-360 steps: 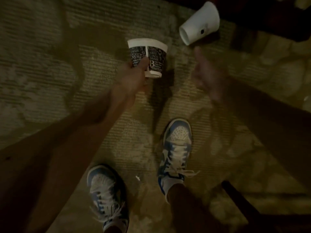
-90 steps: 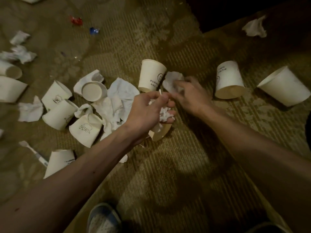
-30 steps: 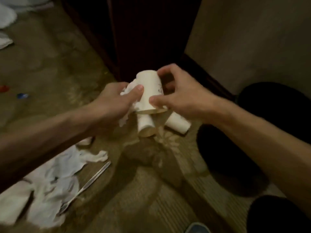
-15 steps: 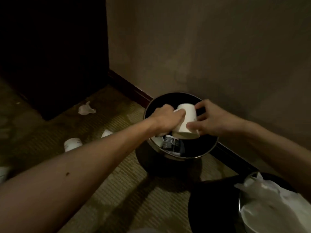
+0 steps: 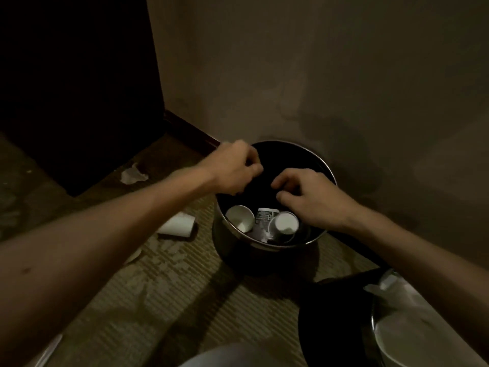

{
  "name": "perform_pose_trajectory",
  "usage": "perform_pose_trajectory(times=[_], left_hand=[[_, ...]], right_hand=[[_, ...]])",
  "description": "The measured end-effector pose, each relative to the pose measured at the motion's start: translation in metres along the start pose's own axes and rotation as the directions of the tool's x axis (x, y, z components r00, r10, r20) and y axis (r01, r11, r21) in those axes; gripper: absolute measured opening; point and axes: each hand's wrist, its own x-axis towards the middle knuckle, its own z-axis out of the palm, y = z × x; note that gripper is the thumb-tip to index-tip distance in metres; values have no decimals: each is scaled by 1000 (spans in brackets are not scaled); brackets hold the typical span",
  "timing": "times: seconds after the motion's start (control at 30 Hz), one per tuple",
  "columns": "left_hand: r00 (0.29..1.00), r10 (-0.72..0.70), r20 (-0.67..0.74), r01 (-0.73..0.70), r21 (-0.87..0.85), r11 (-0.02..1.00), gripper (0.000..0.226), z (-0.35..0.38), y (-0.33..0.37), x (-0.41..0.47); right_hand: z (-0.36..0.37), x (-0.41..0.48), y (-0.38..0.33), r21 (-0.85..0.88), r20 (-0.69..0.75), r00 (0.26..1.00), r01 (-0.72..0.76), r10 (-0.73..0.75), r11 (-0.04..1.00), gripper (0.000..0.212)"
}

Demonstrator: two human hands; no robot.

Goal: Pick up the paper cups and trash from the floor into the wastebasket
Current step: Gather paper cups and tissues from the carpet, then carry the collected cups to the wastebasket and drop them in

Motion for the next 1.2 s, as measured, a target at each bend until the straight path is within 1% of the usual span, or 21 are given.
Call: perform_pose_trajectory(times=[0.07,0.1,0.17,0.23,0.33,0.4,0.47,0.53,0.63,0.7,0.77,0.83,0.9,0.97,1.0,1.1,1.13,1.2], left_hand=[[990,70,-121,-60,86,995,18,-33,-5,-20],[984,84,-157,-68,106,992,19,-48,-10,-33],[986,36,-162,-23,82,996,17,-70,-28,-63],[988,-54,-145,63,55,996,14,-85,-58,-93],[974,-188,-125,198,67,978,12,-85,-114,-122],[956,-278,-89,289,149,946,12,-73,-151,-129],[928,-372,-31,368,243,898,20,-57,-185,-130],[904,-425,37,389,341,856,27,-41,-211,-131],[901,-404,157,290,474,831,41,-24,-240,-130],[912,-367,183,216,544,811,45,-15,-256,-124],[923,-327,202,119,658,744,54,-10,-271,-118],[918,-312,245,20,757,653,75,-5,-284,-116],[917,-281,284,-59,792,608,87,-2,-295,-116],[915,-255,313,-101,788,608,86,1,-301,-116],[917,-240,319,-106,774,624,84,4,-302,-116],[943,-185,278,-86,738,670,76,13,-305,-112],[946,-179,270,-83,735,673,77,15,-306,-111],[952,-178,249,-62,726,685,79,16,-309,-110]], right_hand=[[6,-5,-25,38,-88,988,132,-129,990,11],[11,-7,-38,59,-105,976,195,-188,979,8],[23,-9,-63,124,-91,956,290,-280,949,6],[41,-9,-80,165,-38,940,339,-338,926,7],[78,1,-96,154,59,925,363,-376,919,12],[108,13,-100,125,120,924,350,-364,928,16],[139,28,-99,99,169,931,310,-323,946,22],[168,44,-96,71,212,940,257,-267,964,33],[205,67,-93,-7,237,957,177,-170,984,54],[225,82,-91,-66,206,968,162,-145,985,65],[241,95,-87,-117,194,971,164,-140,979,70],[256,105,-82,-137,193,974,148,-120,979,75],[266,112,-77,-157,189,976,137,-107,978,80],[272,116,-70,-213,175,977,160,-123,964,82],[274,117,-66,-243,166,976,179,-141,954,83],[277,120,-57,-345,134,969,242,-207,907,84],[278,121,-56,-358,116,968,248,-221,900,83],[279,125,-56,-321,67,975,222,-212,921,81]])
